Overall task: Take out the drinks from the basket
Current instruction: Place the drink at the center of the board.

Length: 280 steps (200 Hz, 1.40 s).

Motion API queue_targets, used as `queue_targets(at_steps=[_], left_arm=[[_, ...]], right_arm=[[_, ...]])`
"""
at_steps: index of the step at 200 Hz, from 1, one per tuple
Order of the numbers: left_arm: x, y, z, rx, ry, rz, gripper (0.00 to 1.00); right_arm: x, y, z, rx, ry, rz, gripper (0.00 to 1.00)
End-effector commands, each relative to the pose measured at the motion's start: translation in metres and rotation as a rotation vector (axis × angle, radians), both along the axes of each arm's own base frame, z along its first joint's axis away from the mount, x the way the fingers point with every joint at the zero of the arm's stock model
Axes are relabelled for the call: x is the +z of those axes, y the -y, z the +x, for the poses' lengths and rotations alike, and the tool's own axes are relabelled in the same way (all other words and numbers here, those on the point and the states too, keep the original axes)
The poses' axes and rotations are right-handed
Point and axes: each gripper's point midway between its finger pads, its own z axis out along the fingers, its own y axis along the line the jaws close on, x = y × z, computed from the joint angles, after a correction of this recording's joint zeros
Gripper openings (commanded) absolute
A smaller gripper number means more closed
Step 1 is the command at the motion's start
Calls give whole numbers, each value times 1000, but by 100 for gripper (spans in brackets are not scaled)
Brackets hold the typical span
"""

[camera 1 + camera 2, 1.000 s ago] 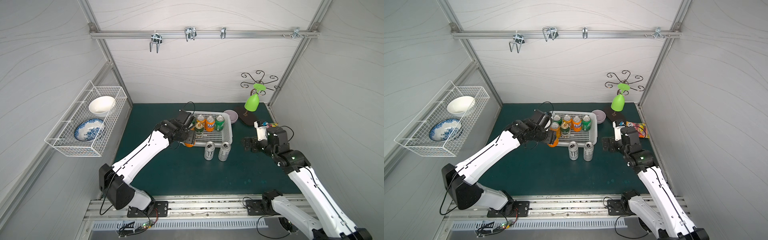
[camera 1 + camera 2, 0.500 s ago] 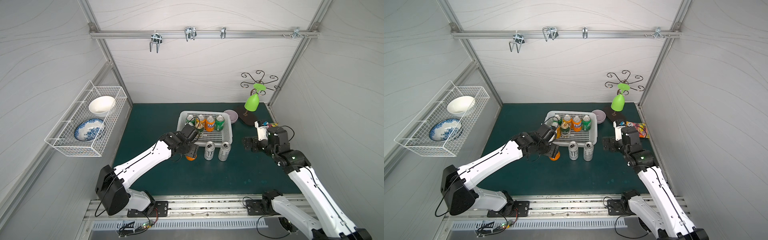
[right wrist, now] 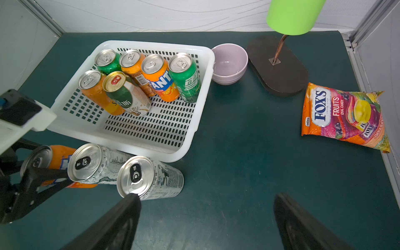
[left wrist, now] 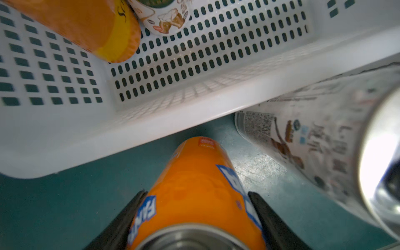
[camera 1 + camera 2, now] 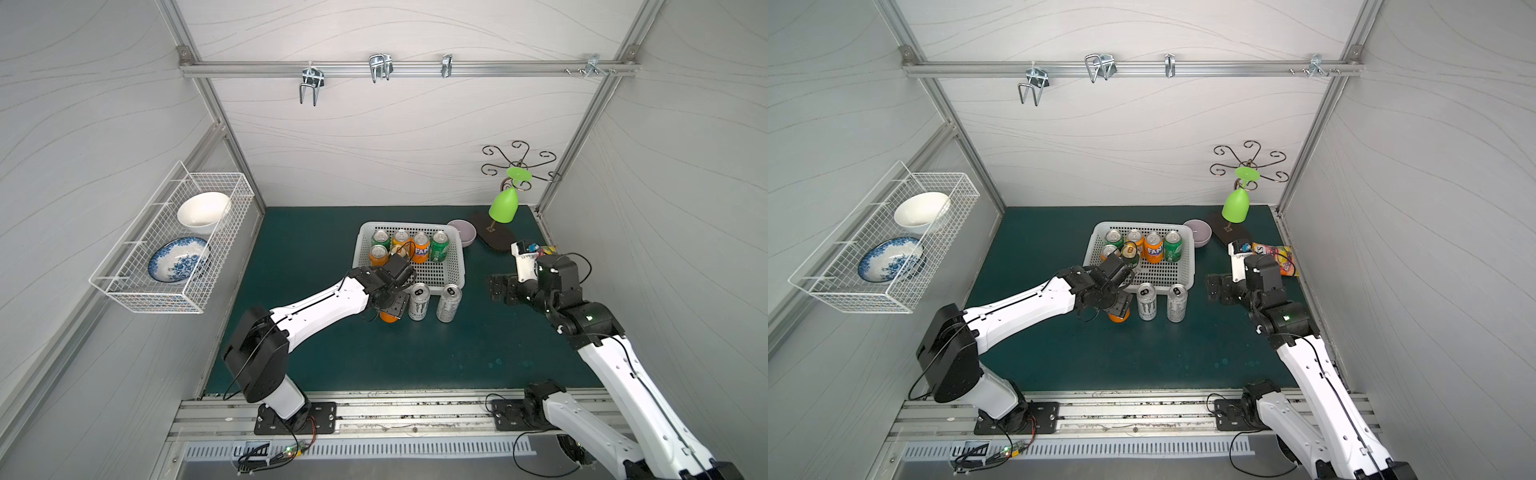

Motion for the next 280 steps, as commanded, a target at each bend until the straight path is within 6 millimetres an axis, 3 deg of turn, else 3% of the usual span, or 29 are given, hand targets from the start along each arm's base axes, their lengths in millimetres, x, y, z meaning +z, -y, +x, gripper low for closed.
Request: queue_targets(at_steps=[1,138,280], left_arm=[[14,18,19,5,82,-36,54],[0,21,20,1,74,-21,60],[12,12,18,4,100,-12,81]], right_arm=[[-2,4,-3,-5,-3,-13,99],[0,4,0,-3,2,-8,99],[4,5,-3,-3,13,2,99]])
